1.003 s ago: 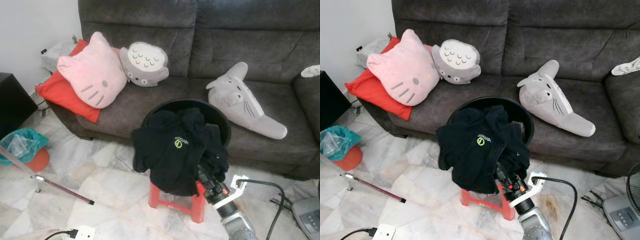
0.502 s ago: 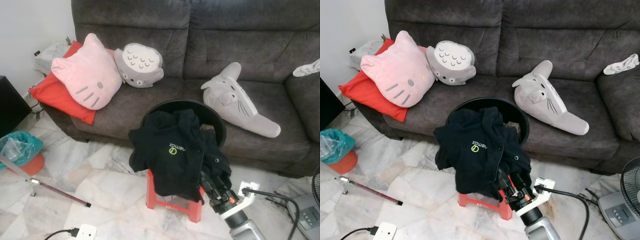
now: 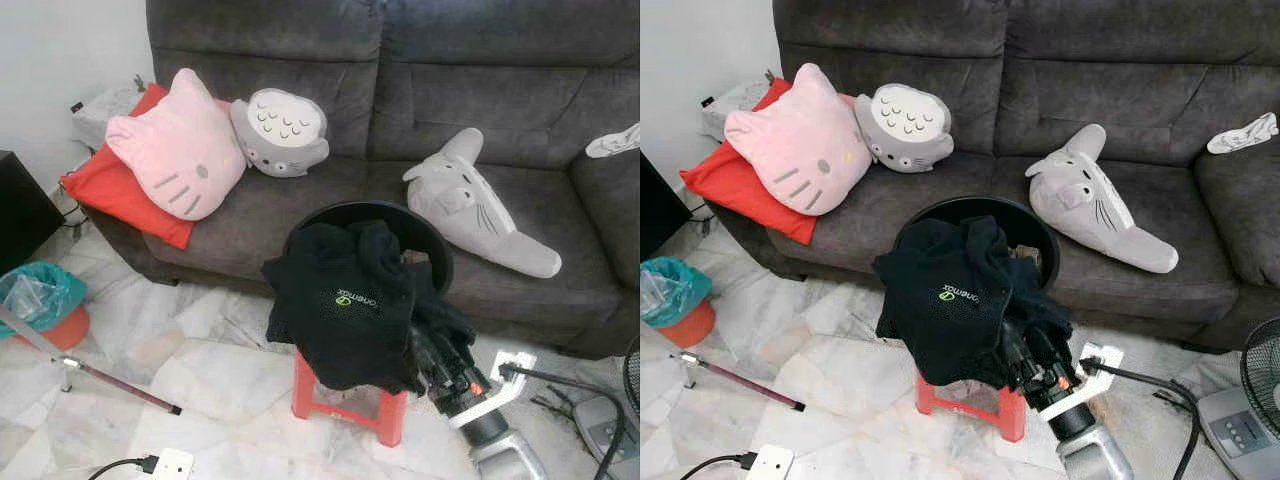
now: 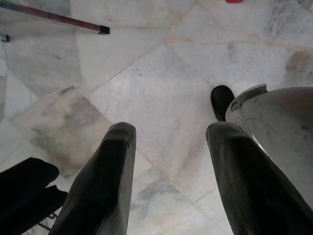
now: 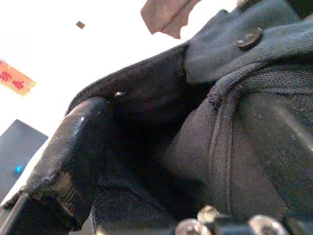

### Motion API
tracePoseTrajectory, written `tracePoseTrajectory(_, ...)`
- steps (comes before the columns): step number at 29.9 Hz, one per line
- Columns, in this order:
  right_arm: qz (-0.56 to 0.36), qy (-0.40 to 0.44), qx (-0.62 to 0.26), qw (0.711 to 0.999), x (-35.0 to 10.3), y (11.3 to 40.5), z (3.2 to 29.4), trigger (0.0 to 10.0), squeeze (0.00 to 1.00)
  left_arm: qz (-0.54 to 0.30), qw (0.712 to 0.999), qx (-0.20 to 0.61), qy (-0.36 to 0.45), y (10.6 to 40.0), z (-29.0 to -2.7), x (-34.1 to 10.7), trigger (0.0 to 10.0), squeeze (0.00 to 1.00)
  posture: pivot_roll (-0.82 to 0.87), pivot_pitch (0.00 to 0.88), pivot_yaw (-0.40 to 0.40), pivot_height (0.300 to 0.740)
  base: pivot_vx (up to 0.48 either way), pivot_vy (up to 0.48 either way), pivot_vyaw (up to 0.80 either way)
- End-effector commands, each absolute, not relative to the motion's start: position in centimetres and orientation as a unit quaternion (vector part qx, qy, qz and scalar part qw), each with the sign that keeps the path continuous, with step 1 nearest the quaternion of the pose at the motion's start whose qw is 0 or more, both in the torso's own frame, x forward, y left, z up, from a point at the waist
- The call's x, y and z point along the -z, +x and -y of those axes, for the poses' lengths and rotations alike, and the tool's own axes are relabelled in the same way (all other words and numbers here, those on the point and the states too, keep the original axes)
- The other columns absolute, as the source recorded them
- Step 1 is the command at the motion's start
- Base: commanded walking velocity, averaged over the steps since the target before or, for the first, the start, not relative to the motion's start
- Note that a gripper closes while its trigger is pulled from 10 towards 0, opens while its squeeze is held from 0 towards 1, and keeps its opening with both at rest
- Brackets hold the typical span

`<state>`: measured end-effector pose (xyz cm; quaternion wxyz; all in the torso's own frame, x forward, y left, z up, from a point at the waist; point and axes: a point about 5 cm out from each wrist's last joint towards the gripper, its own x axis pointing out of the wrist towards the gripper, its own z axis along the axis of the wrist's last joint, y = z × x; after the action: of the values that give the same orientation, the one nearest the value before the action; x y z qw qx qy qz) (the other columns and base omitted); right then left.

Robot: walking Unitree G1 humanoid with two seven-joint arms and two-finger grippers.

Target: Hang hanger

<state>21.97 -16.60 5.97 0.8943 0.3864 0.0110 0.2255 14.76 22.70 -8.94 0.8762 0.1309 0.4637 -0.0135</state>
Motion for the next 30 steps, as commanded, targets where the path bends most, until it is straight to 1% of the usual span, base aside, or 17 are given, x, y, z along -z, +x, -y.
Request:
tracePoseTrajectory(1, 0.005, 0.373, -0.183, 0.91, -6.8, 23.4, 17.5, 10.0, 0.0, -0.473, 0.871, 0.017, 0.133, 14.3, -22.8, 9.1, 10.0, 0.0, -0.05, 0.01, 0.06, 0.74, 0.0, 0.0, 0.0)
tracePoseTrajectory(2, 0.005, 0.371, -0.172, 0.912, -6.9, 23.7, 17.6, 10.0, 0.0, -0.473, 0.871, 0.017, 0.133, 14.3, -22.8, 9.1, 10.0, 0.0, -0.05, 0.01, 0.06, 0.74, 0.0, 0.0, 0.0)
tracePoseTrajectory(4, 0.017, 0.342, -0.126, 0.931, -7.3, 24.9, 18.5, 10.0, 0.0, -0.473, 0.871, 0.019, 0.132, 14.3, -22.8, 9.1, 10.0, 0.0, -0.05, 0.014, 0.062, 0.74, 0.0, 0.0, 0.0)
tracePoseTrajectory(7, 0.006, 0.335, -0.084, 0.939, -7.3, 26.1, 19.3, 10.0, 0.0, -0.474, 0.871, 0.02, 0.131, 14.3, -22.8, 9.1, 10.0, 0.0, -0.05, 0.016, 0.062, 0.74, 0.0, 0.0, 0.0)
tracePoseTrajectory(8, 0.006, 0.335, -0.084, 0.939, -7.3, 26.1, 19.3, 10.0, 0.0, -0.474, 0.871, 0.02, 0.131, 14.3, -22.8, 9.1, 10.0, 0.0, -0.05, 0.016, 0.062, 0.74, 0.0, 0.0, 0.0)
tracePoseTrajectory(10, -0.011, 0.308, -0.046, 0.95, -7.1, 27.1, 20.0, 10.0, 0.0, -0.474, 0.871, 0.021, 0.13, 14.3, -22.8, 9.1, 10.0, 0.0, -0.05, 0.018, 0.06, 0.74, 0.0, 0.0, 0.0)
tracePoseTrajectory(12, -0.029, 0.295, -0.037, 0.954, -6.8, 27.4, 20.0, 10.0, 0.0, -0.475, 0.87, 0.021, 0.127, 14.3, -22.8, 9.2, 10.0, 0.0, -0.05, 0.018, 0.058, 0.74, 0.0, 0.0, 0.0)
tracePoseTrajectory(14, -0.047, 0.295, -0.047, 0.953, -6.4, 27.4, 19.7, 10.0, 0.0, -0.476, 0.87, 0.021, 0.125, 14.2, -22.7, 9.2, 10.0, 0.0, -0.05, 0.018, 0.057, 0.74, 0.0, 0.0, 0.0)
tracePoseTrajectory(18, -0.08, 0.246, -0.06, 0.964, -5.7, 27.7, 18.8, 10.0, 0.0, -0.477, 0.87, 0.021, 0.124, 14.2, -22.7, 9.2, 10.0, 0.0, -0.05, 0.021, 0.056, 0.74, 0.0, 0.0, 0.0)
tracePoseTrajectory(20, -0.075, 0.255, -0.067, 0.962, -5.9, 28.1, 18.5, 10.0, 0.0, -0.477, 0.87, 0.022, 0.124, 14.2, -22.7, 9.2, 10.0, 0.0, -0.05, 0.02, 0.057, 0.74, 0.0, 0.0, 0.0)
tracePoseTrajectory(25, -0.061, 0.239, -0.095, 0.965, -6.9, 29.1, 17.8, 10.0, 0.0, -0.477, 0.87, 0.02, 0.123, 14.2, -22.7, 9.2, 10.0, 0.0, -0.05, 0.02, 0.055, 0.74, 0.0, 0.0, 0.0)
tracePoseTrajectory(27, -0.056, 0.229, -0.119, 0.965, -7.4, 29.3, 17.3, 10.0, 0.0, -0.476, 0.871, 0.019, 0.121, 14.2, -22.7, 9.2, 10.0, 0.0, -0.05, 0.02, 0.055, 0.74, 0.0, 0.0, 0.0)
tracePoseTrajectory(28, -0.049, 0.218, -0.137, 0.965, -7.8, 29.4, 17.0, 10.0, 0.0, -0.476, 0.871, 0.019, 0.121, 14.2, -22.7, 9.2, 10.0, 0.0, -0.05, 0.02, 0.054, 0.74, 0.0, 0.0, 0.0)
tracePoseTrajectory(29, -0.039, 0.187, -0.166, 0.967, -8.4, 29.3, 16.4, 10.0, 0.0, -0.476, 0.871, 0.019, 0.121, 14.2, -22.7, 9.2, 10.0, 0.0, -0.05, 0.02, 0.055, 0.74, 0.0, 0.0, 0.0)
tracePoseTrajectory(30, -0.039, 0.187, -0.166, 0.967, -8.4, 29.3, 16.4, 10.0, 0.0, -0.476, 0.871, 0.019, 0.121, 14.2, -22.7, 9.2, 10.0, 0.0, -0.05, 0.02, 0.055, 0.74, 0.0, 0.0, 0.0)
